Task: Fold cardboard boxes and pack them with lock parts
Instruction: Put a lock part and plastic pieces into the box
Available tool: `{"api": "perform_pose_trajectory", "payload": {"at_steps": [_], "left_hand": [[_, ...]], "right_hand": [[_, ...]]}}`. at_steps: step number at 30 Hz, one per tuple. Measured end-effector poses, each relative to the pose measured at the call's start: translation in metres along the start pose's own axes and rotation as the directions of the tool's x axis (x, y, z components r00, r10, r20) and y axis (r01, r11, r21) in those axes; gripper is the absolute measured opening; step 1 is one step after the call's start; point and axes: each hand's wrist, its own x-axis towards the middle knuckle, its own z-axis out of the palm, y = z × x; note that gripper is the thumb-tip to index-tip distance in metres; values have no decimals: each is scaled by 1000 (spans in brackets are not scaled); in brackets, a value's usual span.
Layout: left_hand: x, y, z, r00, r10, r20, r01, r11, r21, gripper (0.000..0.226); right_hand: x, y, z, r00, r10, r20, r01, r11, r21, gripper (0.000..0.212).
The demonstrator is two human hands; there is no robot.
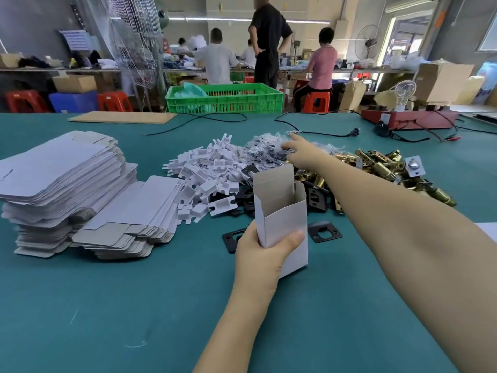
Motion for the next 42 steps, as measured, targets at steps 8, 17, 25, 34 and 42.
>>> {"api": "perform_pose_trajectory", "payload": {"at_steps": [8, 17, 25, 34, 42], "left_hand": [[1, -1, -1, 1000, -9, -13, 8, 1000, -3, 27], [-4, 3, 2, 1000, -5, -17, 6, 1000, 5, 29], [-17, 9, 14, 980, -19, 197, -12, 988, 154, 33], [-19, 10, 16, 969, -25, 248, -22, 982, 186, 38], [-18, 7, 15, 961, -12, 276, -31, 988, 151, 34]], "right_hand": [[-3, -1, 1, 993, -43, -111, 45, 999, 17, 44], [-91, -19, -40, 756, 257, -602, 204, 781, 590, 30], [-202, -25, -80, 828, 498, -258, 164, 224, 961, 36], [-264, -55, -110, 955, -67, -290, 273, 589, 761, 13], [-249, -65, -82, 957, -223, -185, 281, 871, 403, 12]]}}
